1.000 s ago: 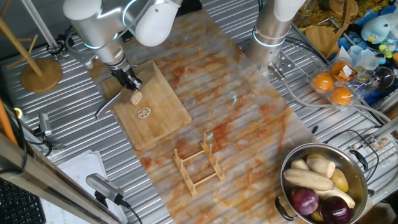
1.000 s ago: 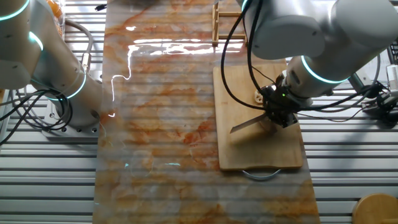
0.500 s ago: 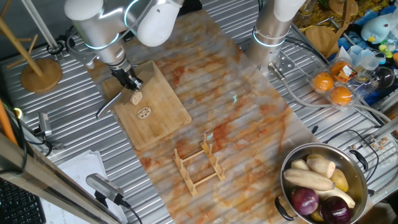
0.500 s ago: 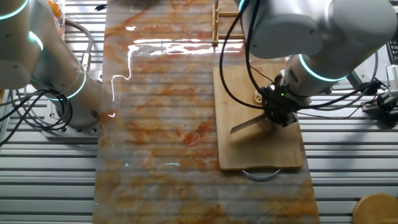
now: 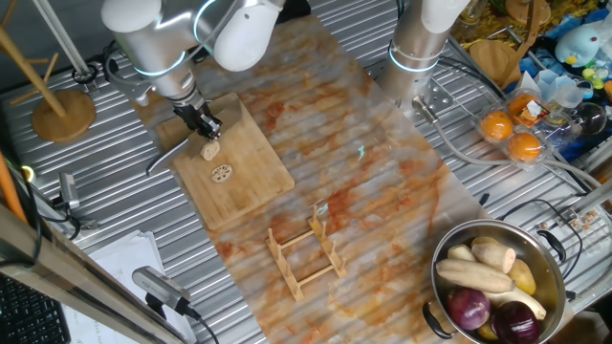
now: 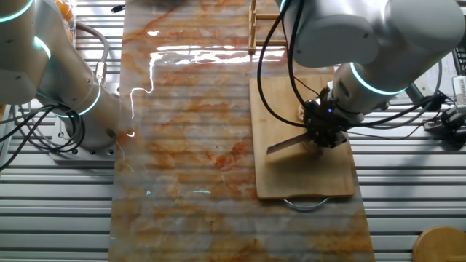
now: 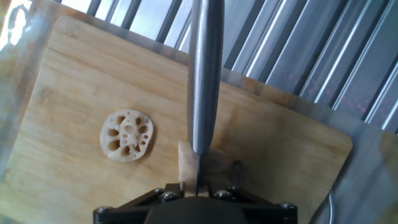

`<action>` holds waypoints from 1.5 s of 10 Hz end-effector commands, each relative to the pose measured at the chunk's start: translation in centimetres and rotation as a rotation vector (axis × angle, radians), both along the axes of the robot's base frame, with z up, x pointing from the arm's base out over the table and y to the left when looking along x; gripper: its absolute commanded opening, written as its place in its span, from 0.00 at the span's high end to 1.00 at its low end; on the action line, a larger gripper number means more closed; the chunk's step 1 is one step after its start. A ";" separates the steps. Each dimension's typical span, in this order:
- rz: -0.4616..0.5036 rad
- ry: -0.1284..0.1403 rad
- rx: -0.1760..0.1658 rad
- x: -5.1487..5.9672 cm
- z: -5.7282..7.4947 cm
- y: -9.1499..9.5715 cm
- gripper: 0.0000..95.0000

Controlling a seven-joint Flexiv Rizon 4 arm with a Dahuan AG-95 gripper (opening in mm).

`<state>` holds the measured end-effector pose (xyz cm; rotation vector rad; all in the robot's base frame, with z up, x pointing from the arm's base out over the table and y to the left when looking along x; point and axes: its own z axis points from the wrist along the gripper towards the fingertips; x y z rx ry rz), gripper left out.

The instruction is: Slice the lotus root

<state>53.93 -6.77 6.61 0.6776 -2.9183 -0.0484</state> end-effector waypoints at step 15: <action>-0.037 0.096 -0.022 -2.3 -3.7 -1.2 1.00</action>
